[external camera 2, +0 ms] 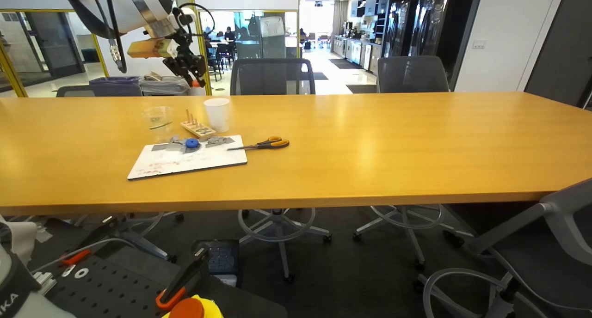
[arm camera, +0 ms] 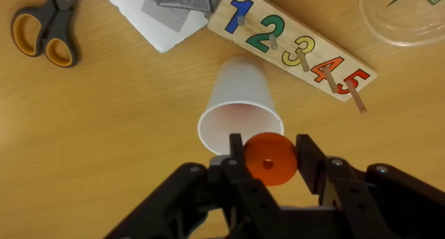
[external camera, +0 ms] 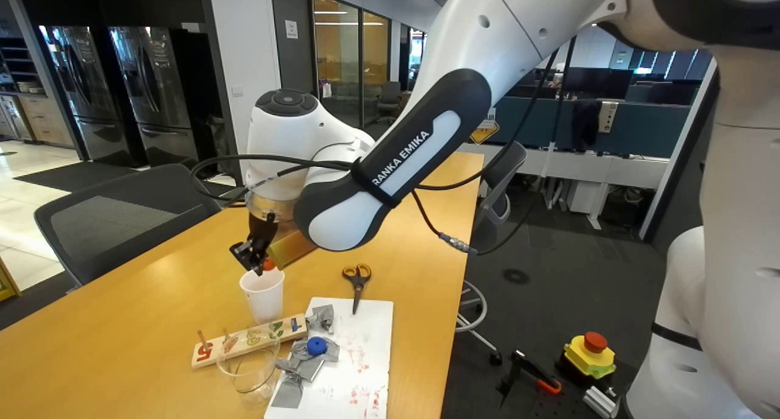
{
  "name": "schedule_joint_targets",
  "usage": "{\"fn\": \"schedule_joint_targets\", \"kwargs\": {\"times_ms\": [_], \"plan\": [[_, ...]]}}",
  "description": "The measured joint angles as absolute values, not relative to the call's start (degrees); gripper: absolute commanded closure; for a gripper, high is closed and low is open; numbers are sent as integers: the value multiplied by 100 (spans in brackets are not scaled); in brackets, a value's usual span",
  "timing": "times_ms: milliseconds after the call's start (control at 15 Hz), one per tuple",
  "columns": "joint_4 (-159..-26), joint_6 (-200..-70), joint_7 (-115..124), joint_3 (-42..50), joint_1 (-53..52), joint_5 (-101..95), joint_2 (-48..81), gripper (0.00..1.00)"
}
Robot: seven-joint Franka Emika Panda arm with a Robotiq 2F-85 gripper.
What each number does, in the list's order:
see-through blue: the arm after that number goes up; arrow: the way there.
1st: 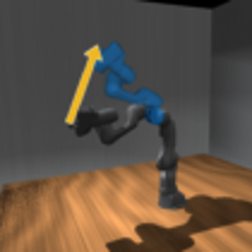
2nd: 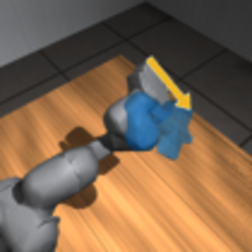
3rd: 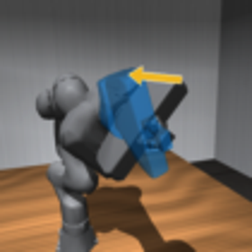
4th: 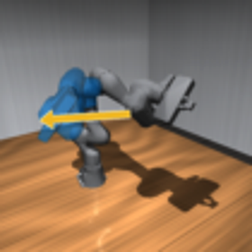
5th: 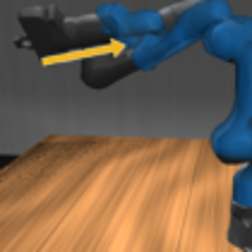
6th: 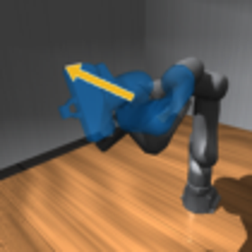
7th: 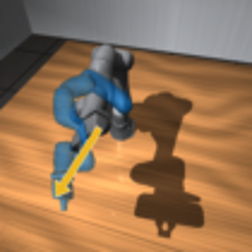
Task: Put the orange rings in the white cup, place the blue ring in the clear cup
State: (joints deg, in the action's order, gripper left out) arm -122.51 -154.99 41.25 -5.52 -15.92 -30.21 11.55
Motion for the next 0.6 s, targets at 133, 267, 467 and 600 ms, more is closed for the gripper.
{"fn": "schedule_joint_targets", "kwargs": {"times_ms": [133, 267, 467, 600], "plan": [[-12039, -15669, 3826, -536, -1548, -2759, 1445, 80], [-11821, -15736, 3554, -503, -1545, -2514, 1728, 80], [-11502, -15750, 3243, -430, -1550, -2250, 2090, 80], [-11318, -15749, 3044, -374, -1554, -2072, 2292, 80]]}}
